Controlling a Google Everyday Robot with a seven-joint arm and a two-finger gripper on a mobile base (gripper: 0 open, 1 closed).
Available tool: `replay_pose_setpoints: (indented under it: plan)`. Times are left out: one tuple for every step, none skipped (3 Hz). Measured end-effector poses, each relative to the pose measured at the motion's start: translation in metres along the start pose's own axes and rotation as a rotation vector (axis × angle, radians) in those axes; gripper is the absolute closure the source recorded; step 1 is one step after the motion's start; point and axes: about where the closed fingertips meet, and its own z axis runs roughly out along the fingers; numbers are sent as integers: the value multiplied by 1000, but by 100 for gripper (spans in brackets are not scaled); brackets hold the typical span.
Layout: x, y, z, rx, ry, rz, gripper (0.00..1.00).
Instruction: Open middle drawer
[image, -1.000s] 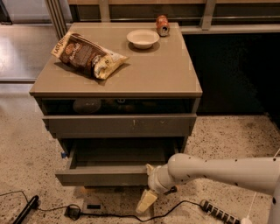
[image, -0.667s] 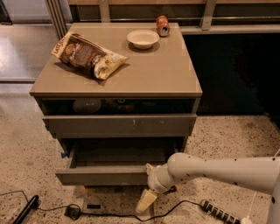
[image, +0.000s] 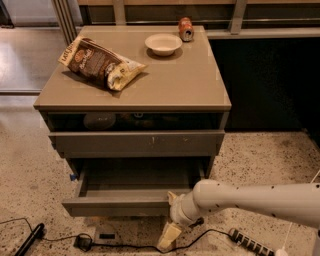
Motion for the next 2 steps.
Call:
replay_pose_setpoints:
  plan:
    - [28,49,-19,-4,11,-78,0]
    - [94,132,-42,-47,31,-107,0]
